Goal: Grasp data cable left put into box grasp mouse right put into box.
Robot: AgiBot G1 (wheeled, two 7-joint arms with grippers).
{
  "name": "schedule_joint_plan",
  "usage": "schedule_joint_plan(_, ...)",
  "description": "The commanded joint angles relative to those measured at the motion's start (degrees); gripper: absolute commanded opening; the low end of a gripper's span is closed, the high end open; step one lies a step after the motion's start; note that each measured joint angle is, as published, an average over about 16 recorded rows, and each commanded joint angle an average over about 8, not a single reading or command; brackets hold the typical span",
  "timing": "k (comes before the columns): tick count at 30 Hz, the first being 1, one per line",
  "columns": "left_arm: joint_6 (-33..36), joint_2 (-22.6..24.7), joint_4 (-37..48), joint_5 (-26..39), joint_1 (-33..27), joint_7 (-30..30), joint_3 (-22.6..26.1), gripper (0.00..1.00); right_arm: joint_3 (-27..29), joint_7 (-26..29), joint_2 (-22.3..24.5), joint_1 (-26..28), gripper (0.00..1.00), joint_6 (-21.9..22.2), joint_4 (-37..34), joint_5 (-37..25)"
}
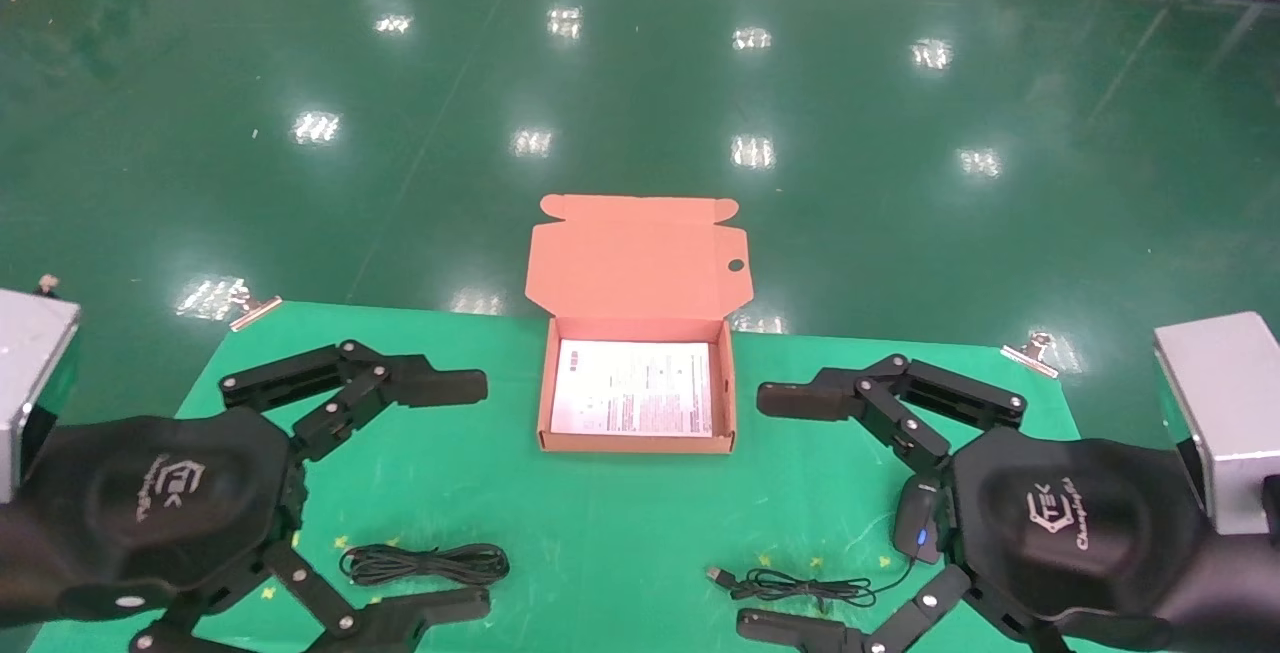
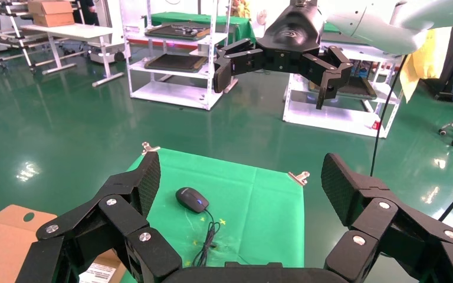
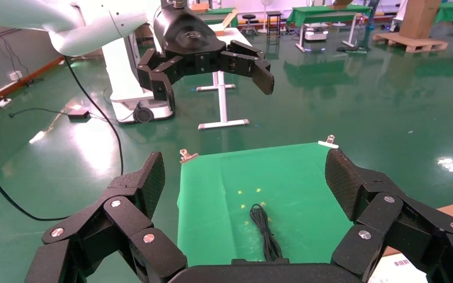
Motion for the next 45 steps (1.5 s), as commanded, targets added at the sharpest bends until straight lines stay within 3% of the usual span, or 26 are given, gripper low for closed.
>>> schedule_joint_plan(1, 0.00, 0.00, 0.00, 0.00, 0.00, 0.00, 0.00, 1.00, 0.00, 0.00, 0.00, 0.00, 1.00, 0.00, 0.00, 0.00)
schedule_joint_plan(35, -0.23, 0.14, 0.12, 0.48, -0.10, -0.05, 0.27, 1.00, -0.04, -0.15, 0.18, 0.07, 1.00, -0.16, -0.05, -0.30)
schedule_joint_plan(40, 0.01, 0.68, 0.72, 2.26, -0.51, 0.21, 1.21, 1.00, -1.48, -0.33, 0.93, 1.58, 1.00, -1.81, -0.65, -3.59)
schedule_joint_plan(45, 0.81, 2.27, 2.94, 8.40, -3.46, 0.46, 4.27, 1.00, -5.89, -0.09, 0.81, 6.85, 1.00, -4.51, -1.93, -11.24)
